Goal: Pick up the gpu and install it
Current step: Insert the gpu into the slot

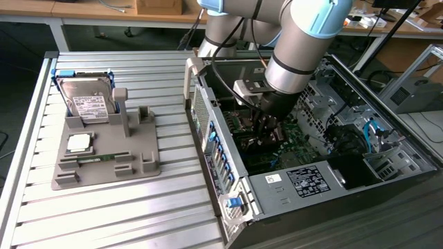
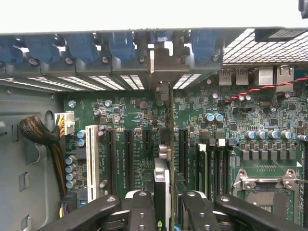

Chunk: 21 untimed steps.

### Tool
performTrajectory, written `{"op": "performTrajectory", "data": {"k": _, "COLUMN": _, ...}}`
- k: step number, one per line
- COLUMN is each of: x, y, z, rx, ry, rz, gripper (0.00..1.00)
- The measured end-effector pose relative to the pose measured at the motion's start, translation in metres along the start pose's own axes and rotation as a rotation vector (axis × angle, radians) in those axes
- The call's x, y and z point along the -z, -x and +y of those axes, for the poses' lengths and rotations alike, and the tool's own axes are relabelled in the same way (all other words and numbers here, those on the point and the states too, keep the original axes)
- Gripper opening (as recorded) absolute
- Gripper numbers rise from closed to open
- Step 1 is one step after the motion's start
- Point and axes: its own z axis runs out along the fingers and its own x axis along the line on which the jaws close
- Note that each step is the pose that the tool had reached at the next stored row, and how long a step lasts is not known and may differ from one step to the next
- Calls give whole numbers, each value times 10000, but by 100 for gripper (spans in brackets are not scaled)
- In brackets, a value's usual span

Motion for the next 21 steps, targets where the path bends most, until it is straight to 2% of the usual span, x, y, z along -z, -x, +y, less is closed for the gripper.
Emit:
{"op": "performTrajectory", "data": {"k": 5, "x": -1, "y": 0, "z": 0, "rx": -1, "ry": 0, "rz": -2, "gripper": 27}}
{"op": "performTrajectory", "data": {"k": 6, "x": -7, "y": 3, "z": 0, "rx": -2, "ry": -2, "rz": -22, "gripper": 27}}
{"op": "performTrajectory", "data": {"k": 8, "x": -6, "y": 1, "z": 0, "rx": -2, "ry": -4, "rz": -13, "gripper": 34}}
{"op": "performTrajectory", "data": {"k": 9, "x": -1, "y": 0, "z": 1, "rx": -1, "ry": 0, "rz": -3, "gripper": 34}}
{"op": "performTrajectory", "data": {"k": 10, "x": -1, "y": 0, "z": 1, "rx": -1, "ry": 0, "rz": -3, "gripper": 40}}
{"op": "performTrajectory", "data": {"k": 15, "x": 8, "y": -1, "z": 1, "rx": -2, "ry": 2, "rz": 1, "gripper": 40}}
{"op": "performTrajectory", "data": {"k": 21, "x": 221, "y": -5, "z": 17, "rx": -2, "ry": -27, "rz": -1, "gripper": 40}}
